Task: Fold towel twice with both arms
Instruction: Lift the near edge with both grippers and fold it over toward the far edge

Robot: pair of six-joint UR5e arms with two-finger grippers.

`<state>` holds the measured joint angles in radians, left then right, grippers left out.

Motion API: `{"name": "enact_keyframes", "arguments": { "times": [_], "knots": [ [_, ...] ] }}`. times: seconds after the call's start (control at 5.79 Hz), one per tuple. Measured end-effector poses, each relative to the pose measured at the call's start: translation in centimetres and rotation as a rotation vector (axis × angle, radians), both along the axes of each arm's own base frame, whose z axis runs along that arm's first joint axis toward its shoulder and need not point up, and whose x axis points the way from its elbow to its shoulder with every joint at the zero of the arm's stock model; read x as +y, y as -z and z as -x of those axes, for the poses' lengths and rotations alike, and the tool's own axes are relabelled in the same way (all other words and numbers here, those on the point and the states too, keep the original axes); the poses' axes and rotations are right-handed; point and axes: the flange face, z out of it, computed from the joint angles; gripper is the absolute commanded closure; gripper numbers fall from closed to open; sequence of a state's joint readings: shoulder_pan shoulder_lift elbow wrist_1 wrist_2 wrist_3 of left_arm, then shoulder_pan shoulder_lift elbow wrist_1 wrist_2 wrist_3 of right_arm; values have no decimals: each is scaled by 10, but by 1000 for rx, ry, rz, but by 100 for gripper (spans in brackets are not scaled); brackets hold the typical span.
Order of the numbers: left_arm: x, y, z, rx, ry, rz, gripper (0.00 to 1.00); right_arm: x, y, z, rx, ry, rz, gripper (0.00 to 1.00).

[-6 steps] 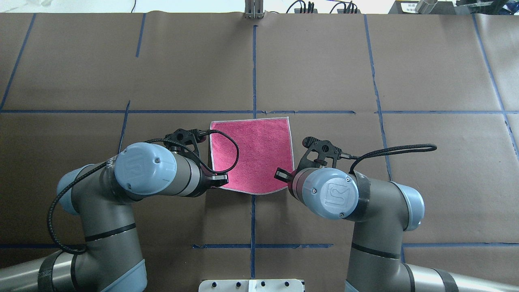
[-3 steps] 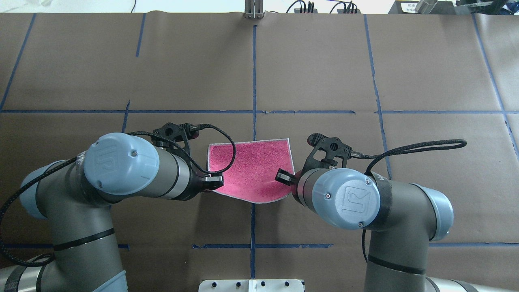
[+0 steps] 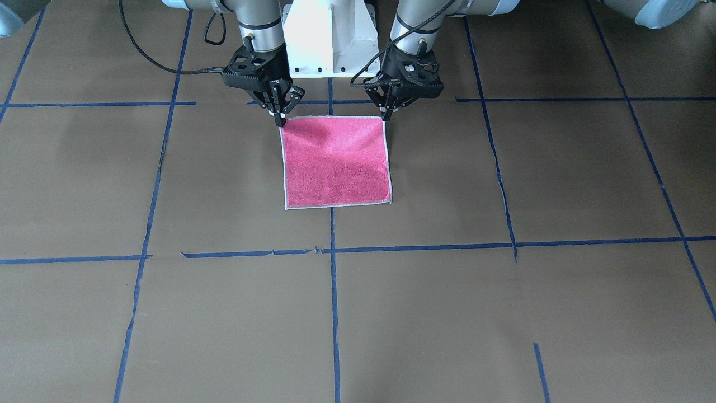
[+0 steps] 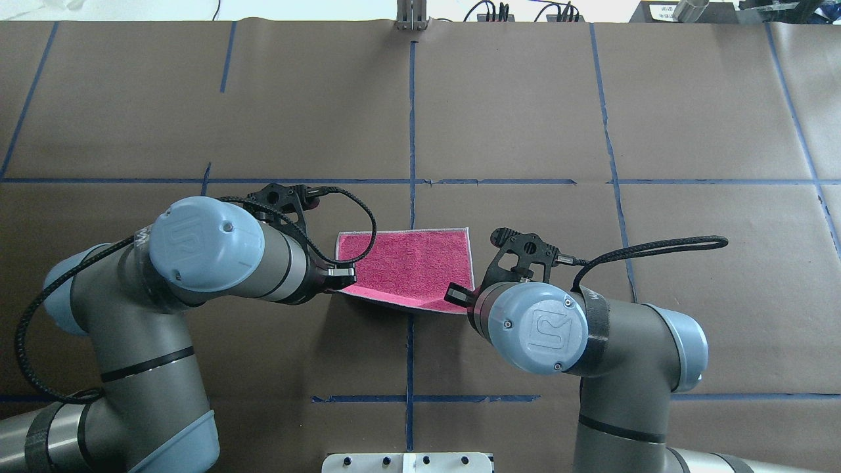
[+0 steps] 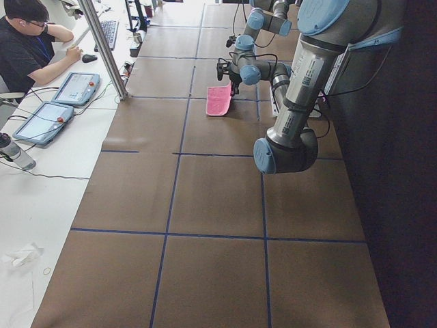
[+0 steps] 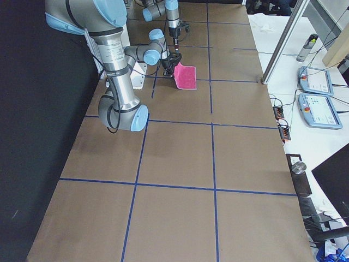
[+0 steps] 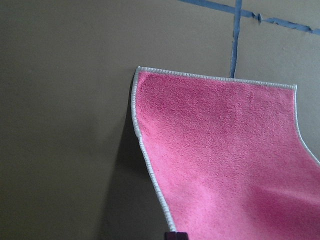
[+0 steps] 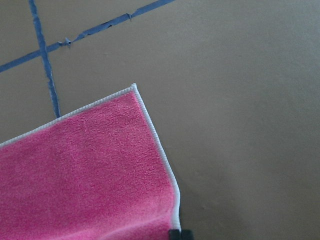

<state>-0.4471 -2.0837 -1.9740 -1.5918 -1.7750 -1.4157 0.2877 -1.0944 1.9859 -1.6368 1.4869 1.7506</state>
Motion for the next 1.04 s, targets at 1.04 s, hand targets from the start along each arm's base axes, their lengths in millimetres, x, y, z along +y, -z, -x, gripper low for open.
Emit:
{"name": "enact_keyframes", "arguments": {
  "times": [1.04],
  "knots": [
    [-83,-20,-47,-72,53,-3,100,-96,-13,48,23,-96,-15,100]
  ]
}}
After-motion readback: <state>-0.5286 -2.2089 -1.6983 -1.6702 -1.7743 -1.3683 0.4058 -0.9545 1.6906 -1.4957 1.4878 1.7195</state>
